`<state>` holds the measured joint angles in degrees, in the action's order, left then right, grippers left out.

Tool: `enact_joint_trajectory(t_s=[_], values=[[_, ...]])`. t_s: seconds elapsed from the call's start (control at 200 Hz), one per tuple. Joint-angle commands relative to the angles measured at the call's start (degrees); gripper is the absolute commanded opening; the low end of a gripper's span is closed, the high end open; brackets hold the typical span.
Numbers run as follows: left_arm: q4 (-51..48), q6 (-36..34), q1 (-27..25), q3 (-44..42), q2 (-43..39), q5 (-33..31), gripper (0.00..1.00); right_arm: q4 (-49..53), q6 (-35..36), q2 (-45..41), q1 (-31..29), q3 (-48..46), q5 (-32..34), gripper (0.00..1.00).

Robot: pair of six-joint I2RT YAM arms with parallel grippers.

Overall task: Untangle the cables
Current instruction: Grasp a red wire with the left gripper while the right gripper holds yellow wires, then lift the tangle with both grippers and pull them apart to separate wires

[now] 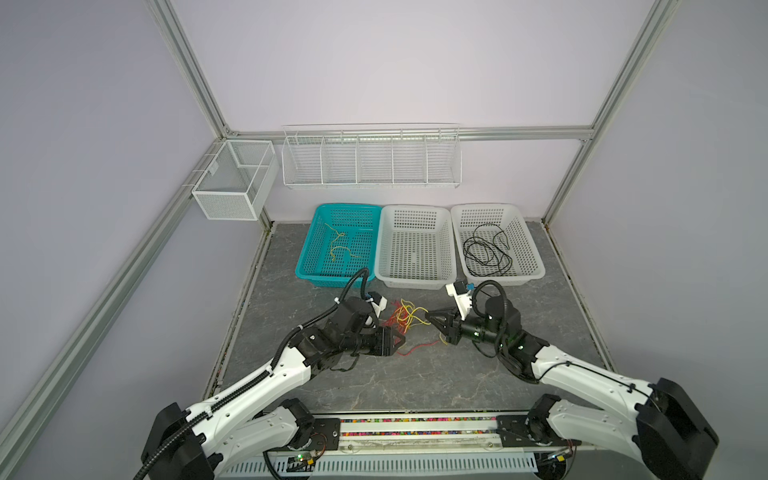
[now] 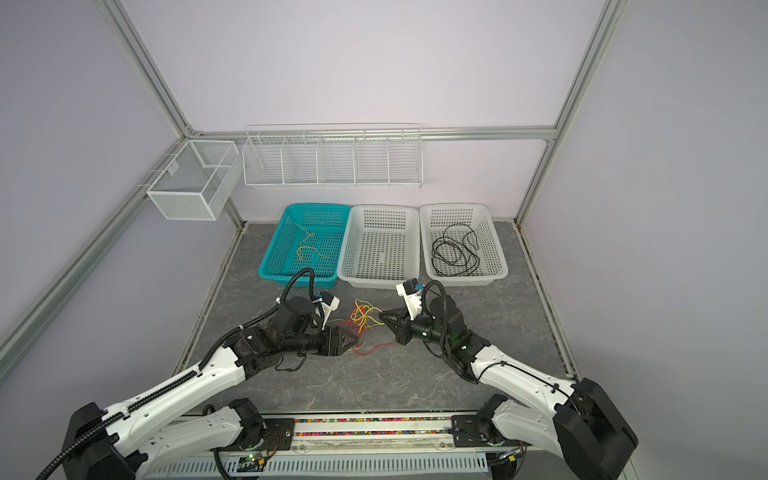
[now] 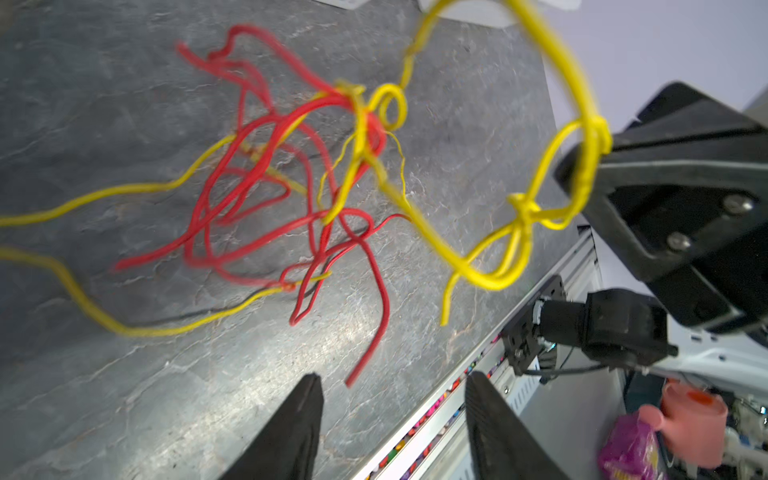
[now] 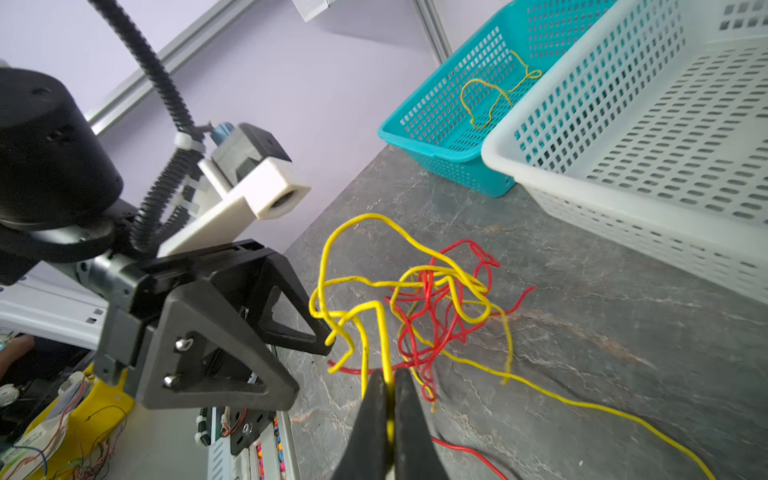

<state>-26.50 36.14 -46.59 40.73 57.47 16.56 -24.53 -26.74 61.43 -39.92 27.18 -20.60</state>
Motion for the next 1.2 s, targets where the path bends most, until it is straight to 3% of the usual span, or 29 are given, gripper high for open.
enact_joint_trajectory(t_s=[0.0,0.155,0.295,0.655,1.195], values=[[-4.6,-2.7,-0.3,3.3,-1.9,-3.0,0.62,4.8,1.9,-3.6,1.0,0.8,3.2,0.06],[-4.8,-3.1,-0.2,3.1,-3.3,-3.5,0.68,11.0,0.2,-7.6,1.4,3.8,2.0,0.06],[-1.1,-3.4,-0.3,0.9,-4.7,-2.5,0.72,12.1,-5.0,-9.2,1.3,5.7,-3.5,0.06],[18.2,-0.9,-0.2,-8.1,-4.9,3.1,0.76,18.1,-11.6,-9.2,0.8,11.3,-11.6,0.06],[29.9,2.3,-0.3,-11.9,-1.7,-2.3,0.77,25.6,-12.5,-17.7,-4.3,13.9,-9.2,0.06]])
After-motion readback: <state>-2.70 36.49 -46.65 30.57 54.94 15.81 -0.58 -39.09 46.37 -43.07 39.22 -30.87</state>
